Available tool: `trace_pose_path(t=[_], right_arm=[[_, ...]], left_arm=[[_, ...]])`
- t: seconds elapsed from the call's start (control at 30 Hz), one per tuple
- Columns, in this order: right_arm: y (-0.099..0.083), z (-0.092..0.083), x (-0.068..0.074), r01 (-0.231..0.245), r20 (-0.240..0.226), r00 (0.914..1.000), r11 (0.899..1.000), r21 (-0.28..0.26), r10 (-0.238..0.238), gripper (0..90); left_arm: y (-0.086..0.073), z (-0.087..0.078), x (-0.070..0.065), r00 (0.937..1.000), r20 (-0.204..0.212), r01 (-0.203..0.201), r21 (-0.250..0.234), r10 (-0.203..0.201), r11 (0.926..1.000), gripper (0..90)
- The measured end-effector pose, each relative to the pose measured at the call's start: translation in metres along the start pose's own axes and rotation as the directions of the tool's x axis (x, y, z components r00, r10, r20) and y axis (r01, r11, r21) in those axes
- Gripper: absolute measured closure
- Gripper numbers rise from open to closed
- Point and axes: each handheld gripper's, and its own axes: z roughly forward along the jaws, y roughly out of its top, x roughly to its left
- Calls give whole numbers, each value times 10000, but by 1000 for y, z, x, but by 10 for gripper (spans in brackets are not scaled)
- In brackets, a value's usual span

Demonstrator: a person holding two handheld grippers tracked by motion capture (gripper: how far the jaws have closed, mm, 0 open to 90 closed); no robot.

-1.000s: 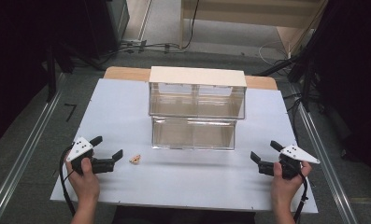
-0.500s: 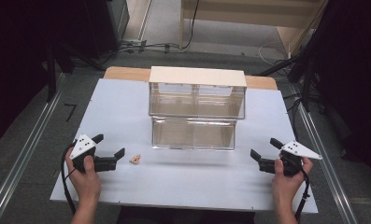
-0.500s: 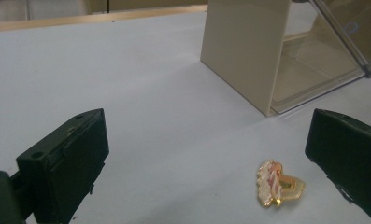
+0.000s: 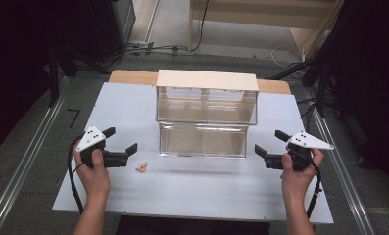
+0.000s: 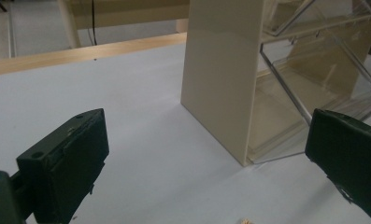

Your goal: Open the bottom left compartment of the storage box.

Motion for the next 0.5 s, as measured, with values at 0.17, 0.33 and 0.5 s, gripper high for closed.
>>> trace_pose_path(t=[0.17,0.33,0.5], right_arm=[[10,5,5,67,-597,9982,10000,55,-64,46],[18,11,11,-12,-1128,9936,9995,301,46,167],[22,16,19,-138,-1336,9908,9976,682,229,368]], left_arm=[[11,6,-7,9994,85,-338,22,338,9994,49],[14,14,-11,9986,355,-387,136,382,9992,75],[14,17,-9,9993,338,177,179,-183,9997,182]])
